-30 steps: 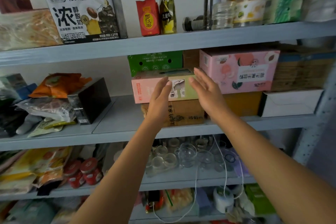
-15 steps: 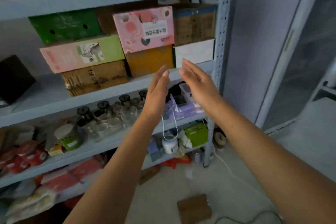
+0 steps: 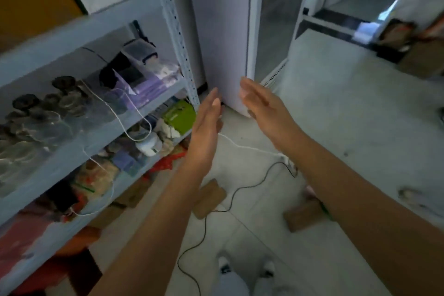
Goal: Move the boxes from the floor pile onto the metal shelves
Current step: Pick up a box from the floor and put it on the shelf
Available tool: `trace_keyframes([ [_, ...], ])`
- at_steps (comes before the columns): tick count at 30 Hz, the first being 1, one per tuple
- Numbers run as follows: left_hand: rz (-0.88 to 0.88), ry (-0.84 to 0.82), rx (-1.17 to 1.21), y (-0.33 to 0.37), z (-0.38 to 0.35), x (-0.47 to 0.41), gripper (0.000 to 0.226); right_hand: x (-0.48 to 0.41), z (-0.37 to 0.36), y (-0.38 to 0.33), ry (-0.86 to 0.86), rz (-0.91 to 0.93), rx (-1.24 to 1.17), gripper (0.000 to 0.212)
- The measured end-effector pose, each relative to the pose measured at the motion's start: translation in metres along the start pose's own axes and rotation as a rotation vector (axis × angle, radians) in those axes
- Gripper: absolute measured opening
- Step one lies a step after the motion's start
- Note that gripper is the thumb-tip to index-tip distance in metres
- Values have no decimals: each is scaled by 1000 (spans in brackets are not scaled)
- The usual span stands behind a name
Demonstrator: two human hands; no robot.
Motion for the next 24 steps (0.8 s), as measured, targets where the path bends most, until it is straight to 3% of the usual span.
trace_keyframes([
  [7,150,-193,9,-68,-62,-7,46,70,60,57,149,-207,59,47],
  [11,253,-203,13,-103,-88,-18,32,85,85,85,203,-274,91,45],
  [16,410,-66,31,-153,-74,-42,29,71,69,148,108,-380,-1,47],
  [21,506,158,56,-214,-10,-72,33,41,36,228,-34,-464,-62,57],
  [24,566,250,56,-273,26,-95,33,21,19,292,-67,-499,-79,50],
])
Point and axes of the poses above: each hand's wrist, its own x-axis away from the middle knuckle, its own z-axis out of the back of the hand, y = z × x, the point moved 6 cm from there along -x, towards the middle knuckle, and after that the axes turned 12 degrees about z, right-handed, at the moved point
